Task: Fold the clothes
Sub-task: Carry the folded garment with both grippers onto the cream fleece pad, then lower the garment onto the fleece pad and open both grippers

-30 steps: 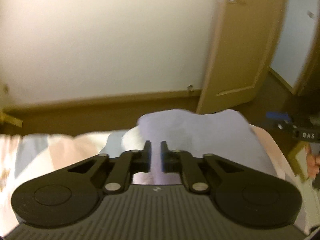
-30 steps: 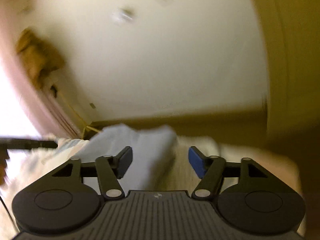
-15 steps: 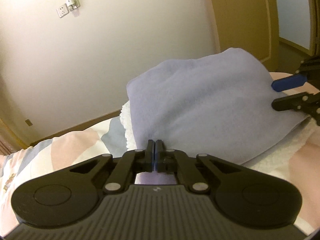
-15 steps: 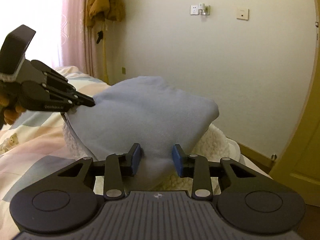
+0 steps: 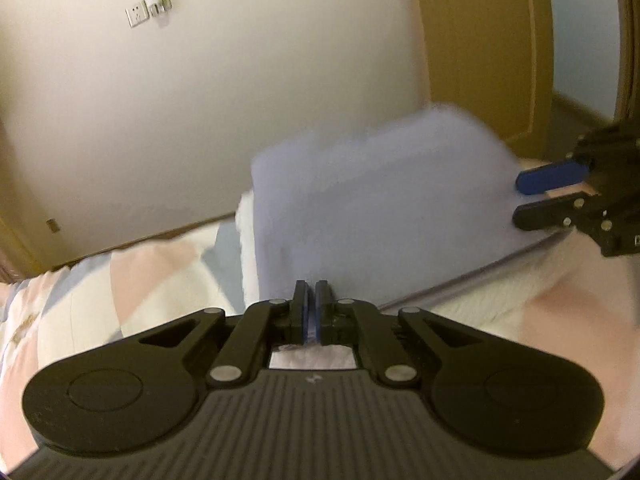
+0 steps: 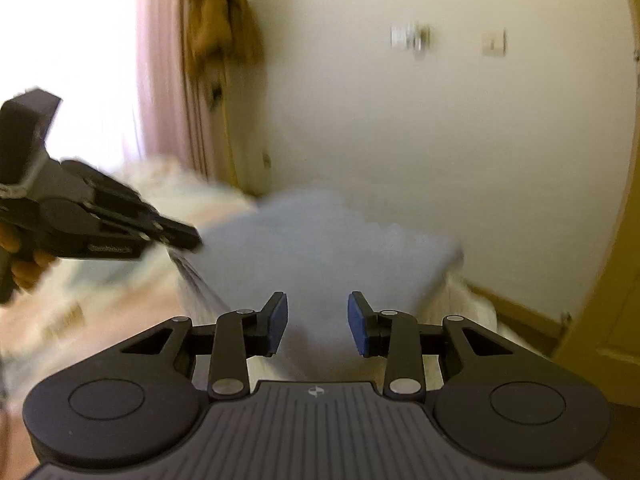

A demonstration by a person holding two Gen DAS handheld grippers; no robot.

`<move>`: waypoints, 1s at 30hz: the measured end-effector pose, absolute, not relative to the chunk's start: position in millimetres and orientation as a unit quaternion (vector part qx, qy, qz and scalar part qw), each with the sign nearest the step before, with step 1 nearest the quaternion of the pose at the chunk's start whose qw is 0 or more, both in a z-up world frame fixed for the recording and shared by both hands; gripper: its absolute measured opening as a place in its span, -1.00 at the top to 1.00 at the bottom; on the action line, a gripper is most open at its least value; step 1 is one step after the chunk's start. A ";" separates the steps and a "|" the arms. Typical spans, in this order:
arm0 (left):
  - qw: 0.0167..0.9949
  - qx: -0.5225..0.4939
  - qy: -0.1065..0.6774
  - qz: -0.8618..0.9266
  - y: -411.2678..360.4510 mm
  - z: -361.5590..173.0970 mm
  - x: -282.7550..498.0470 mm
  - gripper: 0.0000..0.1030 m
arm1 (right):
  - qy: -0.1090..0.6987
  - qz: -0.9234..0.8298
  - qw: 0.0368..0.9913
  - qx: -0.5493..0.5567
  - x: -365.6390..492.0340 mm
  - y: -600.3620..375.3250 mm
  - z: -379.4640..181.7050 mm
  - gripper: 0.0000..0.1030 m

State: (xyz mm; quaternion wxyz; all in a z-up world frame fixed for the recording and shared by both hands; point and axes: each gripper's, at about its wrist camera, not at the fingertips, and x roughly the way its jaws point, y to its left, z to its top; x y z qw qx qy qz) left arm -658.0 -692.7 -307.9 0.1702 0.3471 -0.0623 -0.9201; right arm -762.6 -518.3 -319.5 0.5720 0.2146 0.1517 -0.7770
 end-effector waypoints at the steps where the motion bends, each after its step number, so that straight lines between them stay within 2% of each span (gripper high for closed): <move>1: 0.172 0.344 -0.053 -0.922 -694.6 -312.8 -657.4 0.98 | 0.165 -0.775 0.569 0.222 -762.5 -519.7 -327.8 0.37; 4: 0.181 0.335 -0.046 -0.923 -696.4 -318.3 -656.4 0.97 | 0.190 -0.772 0.569 0.209 -760.6 -522.4 -349.3 0.36; 9: 0.184 0.345 -0.069 -0.918 -688.1 -301.6 -660.7 0.99 | 0.201 -0.767 0.571 0.214 -762.9 -525.8 -340.3 0.36; 16: 0.169 0.287 -0.059 -0.941 -702.8 -244.1 -670.9 0.93 | 0.134 -0.793 0.558 0.206 -785.5 -518.0 -287.1 0.27; 19: 0.166 0.293 -0.068 -0.939 -711.8 -256.6 -692.3 0.93 | 0.116 -0.807 0.544 0.198 -805.0 -531.7 -283.5 0.27; 23: 0.183 0.320 -0.035 -0.929 -728.0 -303.9 -702.5 0.94 | 0.100 -0.814 0.532 0.210 -831.0 -545.3 -305.7 0.26; 25: 0.196 0.317 -0.037 -0.927 -724.3 -313.5 -702.0 0.96 | 0.120 -0.803 0.534 0.234 -839.0 -555.1 -320.9 0.27; 30: 0.199 0.296 -0.010 -0.934 -717.8 -287.4 -684.9 0.95 | 0.113 -0.812 0.531 0.213 -830.9 -541.9 -309.3 0.26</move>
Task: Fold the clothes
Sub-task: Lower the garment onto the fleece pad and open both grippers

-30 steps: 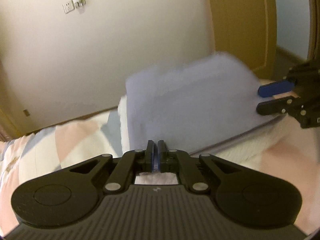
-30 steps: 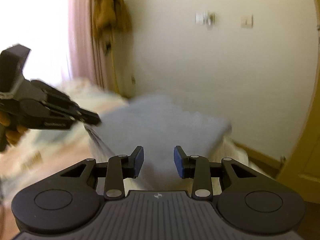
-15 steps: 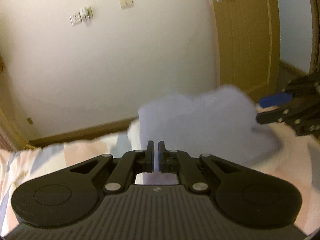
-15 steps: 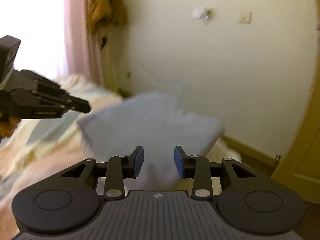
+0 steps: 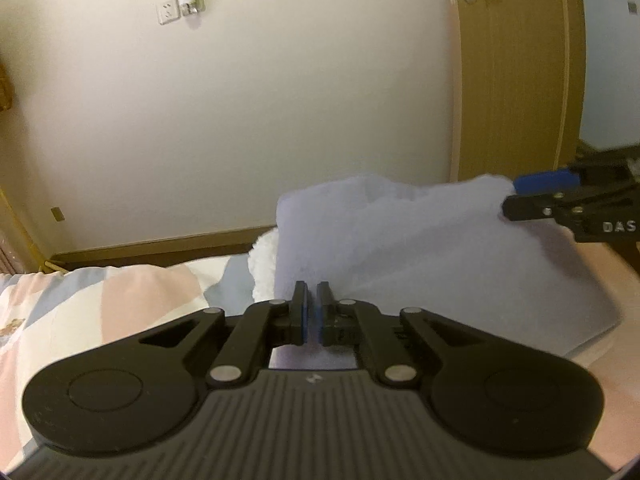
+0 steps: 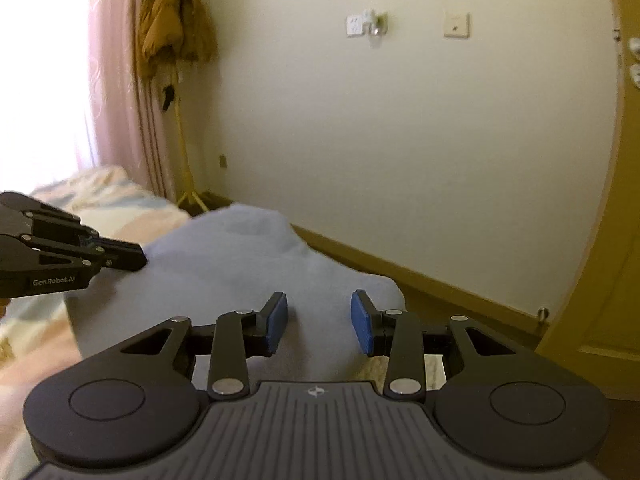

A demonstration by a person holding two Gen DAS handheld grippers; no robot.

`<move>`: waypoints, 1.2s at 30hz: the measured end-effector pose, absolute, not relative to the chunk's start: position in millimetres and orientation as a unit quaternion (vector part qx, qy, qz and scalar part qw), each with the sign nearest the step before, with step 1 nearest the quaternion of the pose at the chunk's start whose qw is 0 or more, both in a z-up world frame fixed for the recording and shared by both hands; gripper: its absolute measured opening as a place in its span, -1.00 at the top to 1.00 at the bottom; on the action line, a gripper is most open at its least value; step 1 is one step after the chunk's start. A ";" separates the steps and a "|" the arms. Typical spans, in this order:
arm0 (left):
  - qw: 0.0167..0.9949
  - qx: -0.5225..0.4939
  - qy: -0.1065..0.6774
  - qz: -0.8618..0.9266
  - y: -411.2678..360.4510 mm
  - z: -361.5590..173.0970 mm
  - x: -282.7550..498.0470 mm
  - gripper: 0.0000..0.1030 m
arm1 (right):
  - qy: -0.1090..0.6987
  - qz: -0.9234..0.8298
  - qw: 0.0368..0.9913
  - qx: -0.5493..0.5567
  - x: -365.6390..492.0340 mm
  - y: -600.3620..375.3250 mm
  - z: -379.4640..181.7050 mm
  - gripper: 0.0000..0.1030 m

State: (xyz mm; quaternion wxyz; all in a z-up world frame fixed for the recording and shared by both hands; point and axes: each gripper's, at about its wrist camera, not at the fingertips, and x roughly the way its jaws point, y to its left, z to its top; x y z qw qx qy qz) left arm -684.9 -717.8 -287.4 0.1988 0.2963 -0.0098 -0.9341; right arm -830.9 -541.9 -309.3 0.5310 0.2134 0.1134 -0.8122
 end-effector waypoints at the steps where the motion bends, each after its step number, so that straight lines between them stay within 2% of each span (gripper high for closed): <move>1: 0.199 0.291 -0.006 -0.936 -714.7 -281.6 -679.8 0.95 | 0.101 -0.814 0.531 0.212 -828.1 -532.9 -301.8 0.26; 4: 0.196 0.289 0.003 -0.937 -700.4 -272.7 -661.8 0.86 | 0.086 -0.809 0.542 0.212 -811.6 -508.5 -286.9 0.26; 7: 0.209 0.308 0.012 -0.928 -692.0 -289.5 -652.0 0.86 | 0.100 -0.793 0.557 0.225 -788.8 -491.0 -289.8 0.26; 11: 0.234 0.325 0.030 -0.916 -688.7 -298.9 -656.0 0.86 | 0.173 -0.779 0.544 0.259 -772.2 -498.8 -324.1 0.26; 14: 0.258 0.339 0.039 -0.904 -678.8 -278.3 -658.2 0.84 | 0.173 -0.783 0.540 0.256 -772.7 -494.2 -313.6 0.26; 16: 0.292 0.365 0.057 -0.882 -669.5 -265.1 -657.4 0.76 | 0.148 -0.786 0.536 0.273 -776.4 -483.1 -295.2 0.26; 17: 0.305 0.377 0.081 -0.871 -665.3 -258.5 -654.2 0.61 | 0.134 -0.787 0.532 0.283 -778.1 -476.2 -286.0 0.20; 19: 0.330 0.399 0.126 -0.846 -656.2 -246.8 -646.2 0.52 | 0.108 -0.789 0.524 0.304 -781.1 -462.4 -267.5 0.05; 21: 0.351 0.417 0.162 -0.822 -642.0 -233.5 -634.3 0.30 | 0.093 -0.786 0.515 0.328 -779.4 -450.5 -252.7 -0.08; 25: 0.379 0.429 0.188 -0.798 -603.9 -205.6 -607.9 0.07 | 0.083 -0.781 0.500 0.364 -768.8 -429.6 -228.5 -0.20; 28: 0.393 0.436 0.195 -0.786 -577.9 -187.3 -591.8 -0.25 | 0.078 -0.777 0.500 0.374 -762.5 -411.1 -209.4 -0.38; 36: 0.422 0.433 0.219 -0.766 -538.8 -148.4 -573.0 -0.44 | 0.116 -0.763 0.514 0.374 -736.8 -412.1 -166.7 -0.78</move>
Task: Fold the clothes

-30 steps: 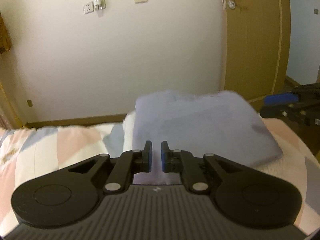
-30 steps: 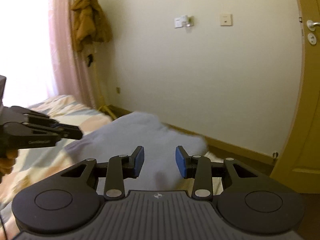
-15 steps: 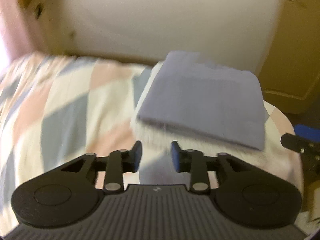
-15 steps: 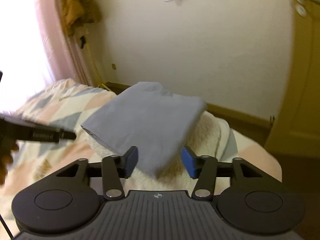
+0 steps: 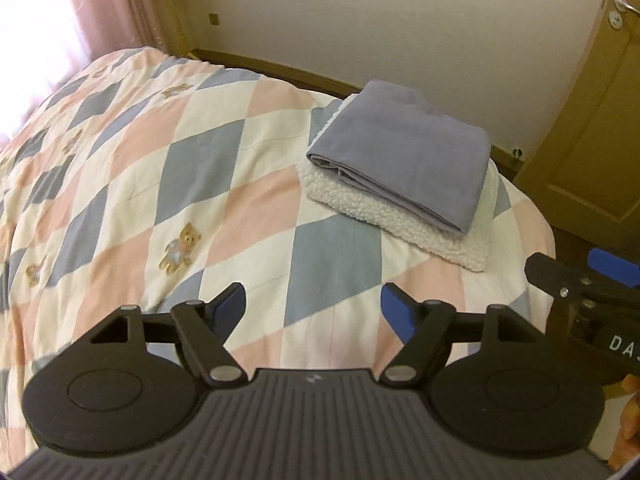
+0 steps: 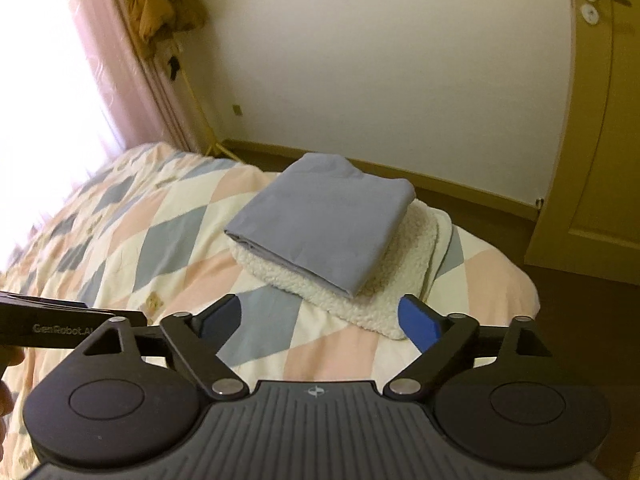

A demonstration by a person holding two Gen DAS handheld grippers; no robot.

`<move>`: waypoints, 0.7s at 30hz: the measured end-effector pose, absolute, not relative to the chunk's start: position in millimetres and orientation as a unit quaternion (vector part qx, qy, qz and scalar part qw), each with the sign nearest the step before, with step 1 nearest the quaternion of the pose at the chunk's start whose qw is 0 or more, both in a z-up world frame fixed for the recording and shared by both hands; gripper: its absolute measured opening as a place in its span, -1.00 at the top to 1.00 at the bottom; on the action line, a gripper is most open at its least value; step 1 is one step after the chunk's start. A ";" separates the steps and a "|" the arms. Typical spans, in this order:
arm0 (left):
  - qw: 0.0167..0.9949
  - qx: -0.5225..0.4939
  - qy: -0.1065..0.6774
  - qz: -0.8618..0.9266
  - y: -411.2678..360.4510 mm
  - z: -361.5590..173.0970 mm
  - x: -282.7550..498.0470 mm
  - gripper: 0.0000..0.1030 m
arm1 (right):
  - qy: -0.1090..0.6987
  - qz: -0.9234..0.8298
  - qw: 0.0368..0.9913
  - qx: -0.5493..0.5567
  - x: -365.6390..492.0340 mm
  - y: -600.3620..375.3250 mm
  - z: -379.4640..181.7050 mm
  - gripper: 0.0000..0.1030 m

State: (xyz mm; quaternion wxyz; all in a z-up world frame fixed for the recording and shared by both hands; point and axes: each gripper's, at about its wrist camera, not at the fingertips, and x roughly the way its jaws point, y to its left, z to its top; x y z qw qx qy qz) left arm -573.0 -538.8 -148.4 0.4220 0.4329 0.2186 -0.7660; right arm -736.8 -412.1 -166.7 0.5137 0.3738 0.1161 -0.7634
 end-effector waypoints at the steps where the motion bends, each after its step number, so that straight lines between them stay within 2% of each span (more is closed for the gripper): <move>1: 0.428 0.432 0.218 -0.763 -535.3 -144.5 -571.6 -0.44 | 0.122 -0.762 0.513 0.375 -735.7 -412.3 -162.7 -0.81; 7: 0.448 0.426 0.225 -0.753 -517.4 -126.4 -567.4 -0.54 | 0.151 -0.756 0.506 0.386 -734.1 -413.8 -141.4 -0.93; 12: 0.466 0.413 0.234 -0.746 -499.1 -109.4 -565.8 -0.86 | 0.178 -0.762 0.487 0.389 -735.0 -409.6 -124.7 -0.96; 17: 0.486 0.397 0.242 -0.740 -478.4 -93.9 -566.3 -0.97 | 0.188 -0.770 0.469 0.390 -742.5 -400.1 -110.6 -0.99; 21: 0.497 0.385 0.255 -0.735 -464.6 -85.3 -568.8 -0.98 | 0.185 -0.770 0.470 0.389 -750.5 -390.8 -101.0 -0.99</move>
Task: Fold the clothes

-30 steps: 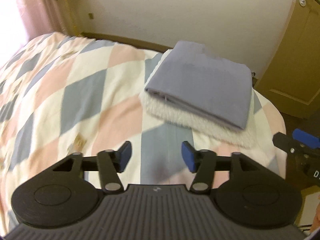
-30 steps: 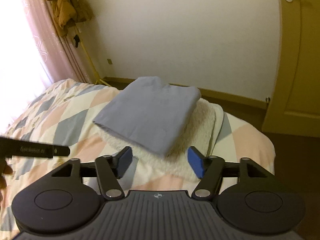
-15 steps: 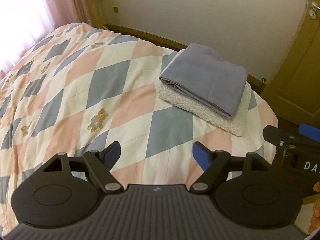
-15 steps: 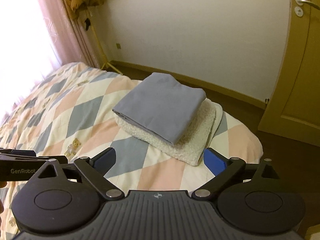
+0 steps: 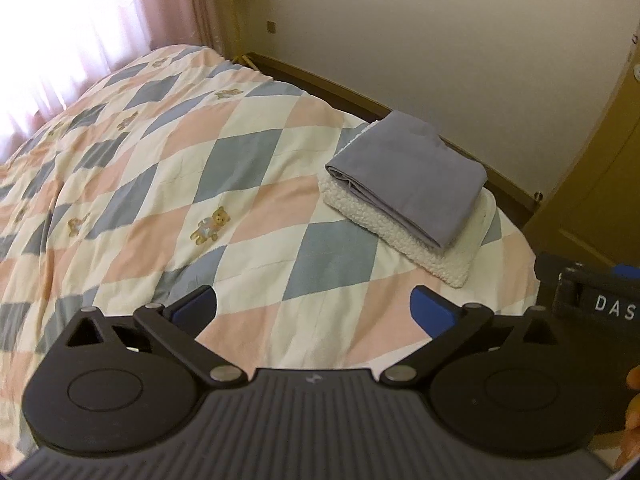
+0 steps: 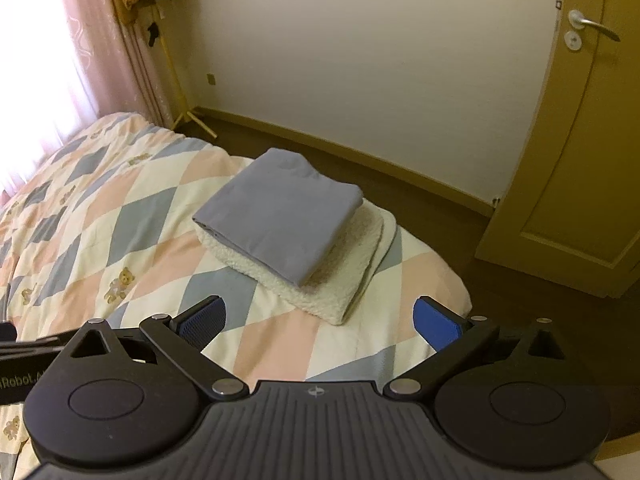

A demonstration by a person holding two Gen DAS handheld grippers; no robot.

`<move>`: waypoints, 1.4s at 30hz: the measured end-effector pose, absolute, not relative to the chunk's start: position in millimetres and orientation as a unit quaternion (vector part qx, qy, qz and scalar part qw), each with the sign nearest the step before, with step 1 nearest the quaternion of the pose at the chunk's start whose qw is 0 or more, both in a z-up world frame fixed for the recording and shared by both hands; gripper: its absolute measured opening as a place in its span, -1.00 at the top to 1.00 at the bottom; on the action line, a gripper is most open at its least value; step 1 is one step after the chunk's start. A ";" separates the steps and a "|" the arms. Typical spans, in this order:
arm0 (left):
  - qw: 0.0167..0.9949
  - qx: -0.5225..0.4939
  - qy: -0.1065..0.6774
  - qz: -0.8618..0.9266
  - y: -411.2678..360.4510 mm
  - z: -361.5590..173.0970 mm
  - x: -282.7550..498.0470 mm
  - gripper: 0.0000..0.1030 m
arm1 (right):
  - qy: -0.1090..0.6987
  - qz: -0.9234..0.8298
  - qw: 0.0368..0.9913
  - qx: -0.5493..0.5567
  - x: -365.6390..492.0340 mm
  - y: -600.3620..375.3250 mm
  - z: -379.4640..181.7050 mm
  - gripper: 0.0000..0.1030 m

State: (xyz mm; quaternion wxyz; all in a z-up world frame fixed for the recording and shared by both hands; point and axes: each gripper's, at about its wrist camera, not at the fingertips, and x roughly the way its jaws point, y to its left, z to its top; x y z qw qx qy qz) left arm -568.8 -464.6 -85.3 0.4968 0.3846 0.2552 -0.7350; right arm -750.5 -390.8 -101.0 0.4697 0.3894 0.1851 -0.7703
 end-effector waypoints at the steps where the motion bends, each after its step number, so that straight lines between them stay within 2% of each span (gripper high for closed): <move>1: 0.499 0.380 0.260 -0.734 -461.8 -83.3 -568.9 -0.98 | 0.181 -0.768 0.471 0.394 -753.2 -388.4 -99.2 -0.99; 5: 0.504 0.371 0.276 -0.730 -452.9 -77.6 -568.2 -0.98 | 0.164 -0.758 0.481 0.409 -762.0 -379.4 -92.4 -0.99; 19: 0.479 0.399 0.251 -0.740 -446.0 -61.5 -546.8 -0.98 | 0.169 -0.737 0.487 0.436 -739.7 -383.2 -78.8 -0.99; 42: 0.400 0.417 0.171 -0.798 -435.5 -40.9 -496.0 -0.99 | 0.136 -0.794 0.394 0.442 -655.0 -329.7 -52.9 -0.99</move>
